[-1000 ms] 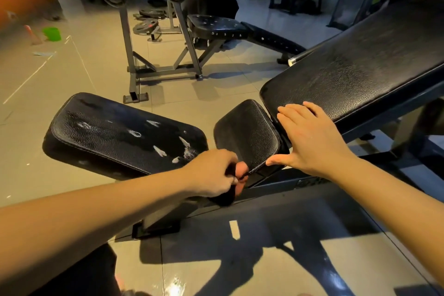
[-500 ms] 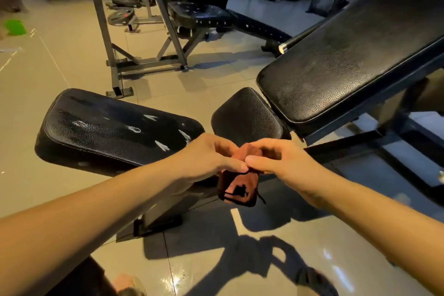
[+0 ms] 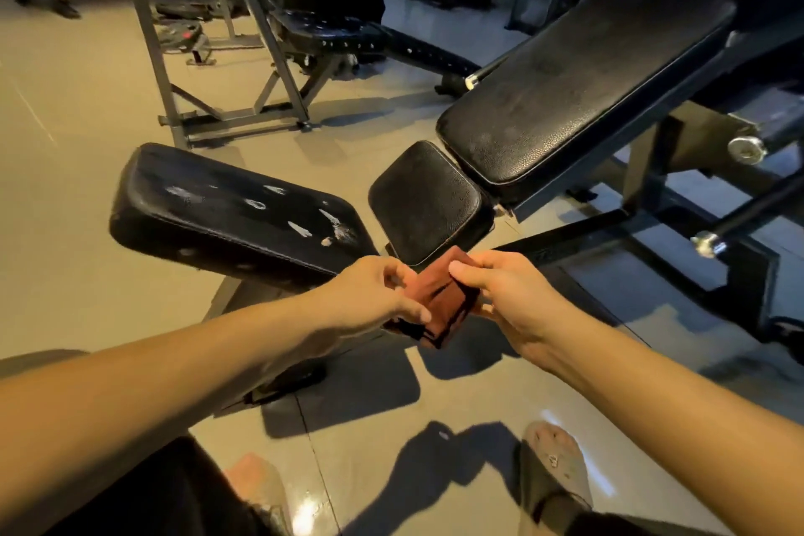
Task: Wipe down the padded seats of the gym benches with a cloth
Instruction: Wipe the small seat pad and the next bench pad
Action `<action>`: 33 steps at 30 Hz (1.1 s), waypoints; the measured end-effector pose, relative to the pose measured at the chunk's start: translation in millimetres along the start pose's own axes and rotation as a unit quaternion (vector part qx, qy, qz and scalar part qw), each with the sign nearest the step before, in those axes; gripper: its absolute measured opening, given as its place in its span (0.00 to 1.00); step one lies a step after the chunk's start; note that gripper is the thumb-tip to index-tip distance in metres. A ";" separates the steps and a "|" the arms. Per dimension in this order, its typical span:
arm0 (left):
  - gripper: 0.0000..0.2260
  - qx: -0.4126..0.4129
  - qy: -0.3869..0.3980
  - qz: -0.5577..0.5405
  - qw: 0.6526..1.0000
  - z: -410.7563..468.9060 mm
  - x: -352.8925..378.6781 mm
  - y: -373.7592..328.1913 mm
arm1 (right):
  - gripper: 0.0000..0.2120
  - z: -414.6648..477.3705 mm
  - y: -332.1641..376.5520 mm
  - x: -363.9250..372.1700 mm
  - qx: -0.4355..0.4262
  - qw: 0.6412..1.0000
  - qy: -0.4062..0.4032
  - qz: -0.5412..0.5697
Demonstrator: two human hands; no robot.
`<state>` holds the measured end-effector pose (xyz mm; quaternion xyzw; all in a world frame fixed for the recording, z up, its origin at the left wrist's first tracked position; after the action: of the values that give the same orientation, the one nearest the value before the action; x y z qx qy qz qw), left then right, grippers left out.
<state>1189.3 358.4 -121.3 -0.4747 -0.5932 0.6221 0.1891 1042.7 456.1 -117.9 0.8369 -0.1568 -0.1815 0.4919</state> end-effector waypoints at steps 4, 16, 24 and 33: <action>0.16 0.004 -0.039 0.144 0.989 -33.1 -40.2 -8.8 | 0.05 0.2 -1.2 30.6 0.009 0.999 -0.028 0.017; 0.15 0.202 -0.258 0.454 0.828 -100.7 -124.1 -17.2 | 0.04 24.7 -77.3 124.3 0.132 0.940 -0.227 0.216; 0.22 0.243 -0.216 0.585 0.743 -112.3 -135.2 22.7 | 0.06 40.0 -77.9 157.3 0.079 0.928 -0.284 0.228; 0.44 0.189 -0.297 0.528 0.773 -122.6 -152.3 40.0 | 0.05 40.3 -82.9 155.6 0.093 0.904 -0.357 0.216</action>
<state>1375.2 296.3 -83.3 -0.4593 -0.1470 0.8338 -0.2687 1168.9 395.3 -232.3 0.7037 -0.5152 -0.3416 0.3502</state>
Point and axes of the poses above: each hand's wrist, its own z-axis towards the middle knuckle, its own x-axis out of the palm, y = z × x, the point moved 5 cm from there along z, towards the middle knuckle, and after that the axes turned 12 degrees about x, right-handed, at the moved point
